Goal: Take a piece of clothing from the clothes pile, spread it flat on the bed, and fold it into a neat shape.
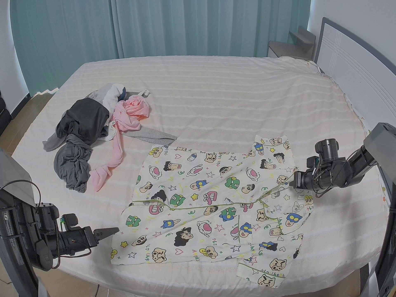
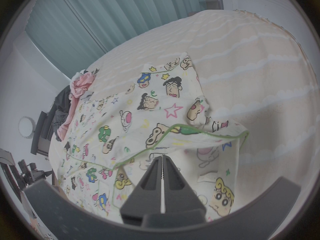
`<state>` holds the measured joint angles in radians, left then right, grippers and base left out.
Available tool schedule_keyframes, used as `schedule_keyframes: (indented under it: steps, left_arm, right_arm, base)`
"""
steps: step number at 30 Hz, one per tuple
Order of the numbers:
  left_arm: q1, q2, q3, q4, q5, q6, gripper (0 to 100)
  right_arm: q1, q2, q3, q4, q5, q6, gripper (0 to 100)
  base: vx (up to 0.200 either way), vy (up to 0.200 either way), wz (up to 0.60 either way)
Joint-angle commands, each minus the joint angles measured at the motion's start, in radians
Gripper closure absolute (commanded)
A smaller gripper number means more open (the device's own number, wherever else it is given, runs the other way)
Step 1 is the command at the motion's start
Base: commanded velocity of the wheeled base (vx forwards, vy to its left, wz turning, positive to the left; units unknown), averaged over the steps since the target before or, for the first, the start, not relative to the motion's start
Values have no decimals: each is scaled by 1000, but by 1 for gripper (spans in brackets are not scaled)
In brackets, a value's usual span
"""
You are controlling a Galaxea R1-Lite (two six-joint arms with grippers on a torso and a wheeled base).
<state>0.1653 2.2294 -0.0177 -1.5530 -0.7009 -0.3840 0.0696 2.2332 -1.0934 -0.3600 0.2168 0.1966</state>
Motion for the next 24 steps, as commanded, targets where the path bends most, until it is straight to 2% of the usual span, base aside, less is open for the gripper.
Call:
schedule_keyframes:
  steps: [1, 6, 9, 24]
  left_arm:
    - [0, 7, 7, -18, 0, 1, 0]
    - [0, 7, 7, -18, 0, 1, 0]
    - [0, 7, 7, -18, 0, 1, 0]
    - [0, 7, 7, -18, 0, 1, 0]
  right_arm:
    - [-4, 151, -172, 62, -74, 1, 100]
    - [-7, 203, -299, 130, -119, 7, 100]
    - [-5, 230, -401, 176, -142, 43, 100]
    - [-2, 329, -546, 197, -186, 78, 100]
  base:
    - [0, 0, 0]
    - [0, 0, 0]
    - [0, 0, 0]
    - [0, 0, 0]
